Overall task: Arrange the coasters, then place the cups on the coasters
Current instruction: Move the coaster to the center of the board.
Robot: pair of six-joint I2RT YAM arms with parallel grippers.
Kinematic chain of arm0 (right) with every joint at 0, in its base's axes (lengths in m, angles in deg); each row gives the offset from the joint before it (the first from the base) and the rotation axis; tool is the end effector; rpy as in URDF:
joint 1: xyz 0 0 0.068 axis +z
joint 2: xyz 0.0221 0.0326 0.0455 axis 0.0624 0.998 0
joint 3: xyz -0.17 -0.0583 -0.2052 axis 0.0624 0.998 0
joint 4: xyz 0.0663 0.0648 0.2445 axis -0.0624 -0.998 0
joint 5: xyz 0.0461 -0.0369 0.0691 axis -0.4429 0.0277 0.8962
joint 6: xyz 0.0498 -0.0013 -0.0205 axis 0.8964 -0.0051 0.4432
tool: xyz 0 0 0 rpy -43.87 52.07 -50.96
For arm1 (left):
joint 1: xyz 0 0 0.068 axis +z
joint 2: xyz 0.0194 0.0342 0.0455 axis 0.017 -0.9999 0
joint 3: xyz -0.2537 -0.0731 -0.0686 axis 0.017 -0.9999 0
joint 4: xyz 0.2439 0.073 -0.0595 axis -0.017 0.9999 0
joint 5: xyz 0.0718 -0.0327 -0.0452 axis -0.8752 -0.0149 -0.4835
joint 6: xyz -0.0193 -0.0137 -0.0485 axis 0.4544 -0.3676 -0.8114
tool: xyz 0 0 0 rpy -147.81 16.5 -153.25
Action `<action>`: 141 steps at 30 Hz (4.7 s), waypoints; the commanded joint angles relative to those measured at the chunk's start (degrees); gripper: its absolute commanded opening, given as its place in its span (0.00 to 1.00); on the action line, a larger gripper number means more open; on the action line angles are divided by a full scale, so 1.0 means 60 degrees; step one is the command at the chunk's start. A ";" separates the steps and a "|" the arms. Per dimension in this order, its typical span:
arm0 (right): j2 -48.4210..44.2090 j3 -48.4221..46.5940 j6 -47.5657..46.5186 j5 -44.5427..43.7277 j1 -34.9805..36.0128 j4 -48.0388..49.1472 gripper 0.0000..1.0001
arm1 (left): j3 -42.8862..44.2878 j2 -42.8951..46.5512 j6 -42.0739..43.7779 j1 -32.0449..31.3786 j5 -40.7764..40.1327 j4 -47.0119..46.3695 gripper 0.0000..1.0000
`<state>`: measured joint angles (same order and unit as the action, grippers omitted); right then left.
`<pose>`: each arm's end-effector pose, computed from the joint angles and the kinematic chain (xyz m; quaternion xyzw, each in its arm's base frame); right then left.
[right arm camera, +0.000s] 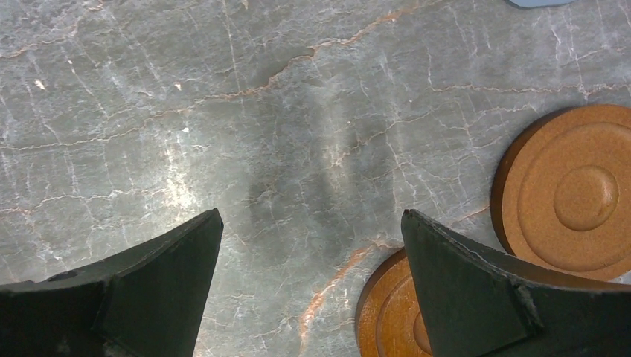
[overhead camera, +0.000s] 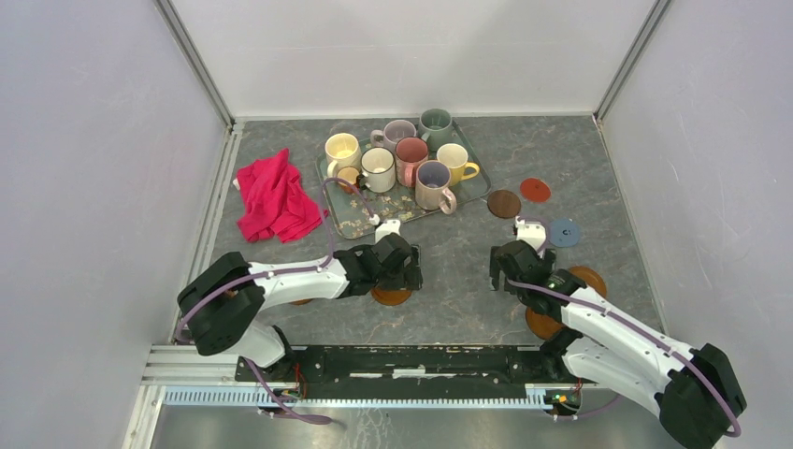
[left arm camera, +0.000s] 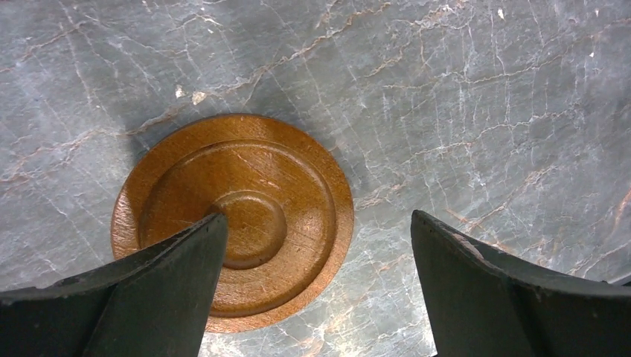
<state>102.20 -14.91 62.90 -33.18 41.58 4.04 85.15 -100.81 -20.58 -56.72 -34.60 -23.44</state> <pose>0.1362 0.0837 0.1810 0.0579 0.9265 -0.0345 0.3701 0.1670 -0.2315 0.1661 0.0350 0.9435 -0.1803 0.2759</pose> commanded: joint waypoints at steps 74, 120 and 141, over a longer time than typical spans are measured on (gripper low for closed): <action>0.0428 -0.1124 0.0920 0.1585 -0.2993 -0.2993 0.98 | -0.2141 0.2972 0.0253 0.2156 -0.0310 0.1197 1.00; 0.1880 -0.0280 0.3234 0.4212 -0.0690 0.0564 0.98 | -0.1849 0.3263 0.0539 0.2289 0.0114 0.1592 1.00; 0.6676 -0.4188 0.3927 0.4223 0.2169 0.2526 0.98 | -0.0398 0.4991 0.1075 0.2289 -0.0860 0.3725 1.00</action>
<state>136.89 -35.15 84.30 -9.60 52.62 16.24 79.51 -73.97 -17.15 -43.15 -37.00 -4.98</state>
